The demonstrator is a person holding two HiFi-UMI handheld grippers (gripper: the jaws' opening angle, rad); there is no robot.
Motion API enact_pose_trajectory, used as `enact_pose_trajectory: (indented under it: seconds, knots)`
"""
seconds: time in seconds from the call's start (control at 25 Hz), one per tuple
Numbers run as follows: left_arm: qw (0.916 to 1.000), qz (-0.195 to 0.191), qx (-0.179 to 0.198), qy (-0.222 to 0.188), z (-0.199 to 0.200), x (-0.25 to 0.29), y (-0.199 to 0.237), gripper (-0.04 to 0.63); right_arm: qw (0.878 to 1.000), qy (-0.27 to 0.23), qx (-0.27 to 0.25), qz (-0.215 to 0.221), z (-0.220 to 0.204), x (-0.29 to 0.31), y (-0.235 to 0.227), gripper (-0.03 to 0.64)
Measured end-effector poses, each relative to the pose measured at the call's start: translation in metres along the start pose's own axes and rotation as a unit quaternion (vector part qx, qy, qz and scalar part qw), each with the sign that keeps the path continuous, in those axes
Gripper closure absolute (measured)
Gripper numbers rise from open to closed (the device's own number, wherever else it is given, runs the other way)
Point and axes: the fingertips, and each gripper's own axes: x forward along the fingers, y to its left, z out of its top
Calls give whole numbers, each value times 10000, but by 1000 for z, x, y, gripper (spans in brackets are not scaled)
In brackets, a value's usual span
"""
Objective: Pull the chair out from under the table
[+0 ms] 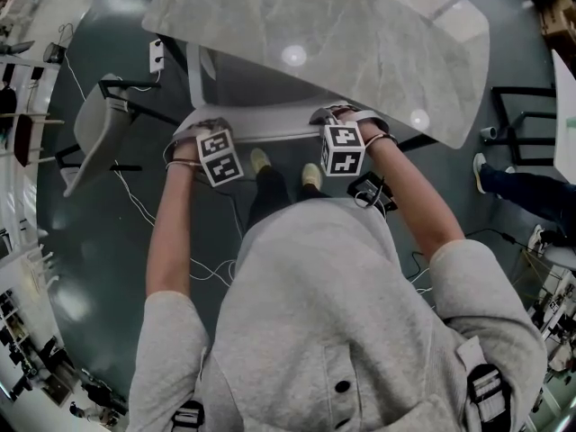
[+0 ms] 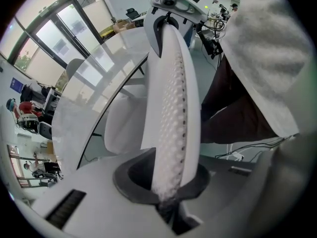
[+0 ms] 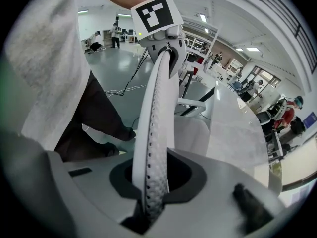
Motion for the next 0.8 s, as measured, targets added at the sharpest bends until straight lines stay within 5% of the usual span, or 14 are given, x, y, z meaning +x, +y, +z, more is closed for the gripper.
enact_pose_trajectory:
  seconds: [0.8]
  knots:
    - [9990, 113, -424, -124, 20, -9, -61, 548, 9990, -34, -423, 155, -14, -13, 51, 568]
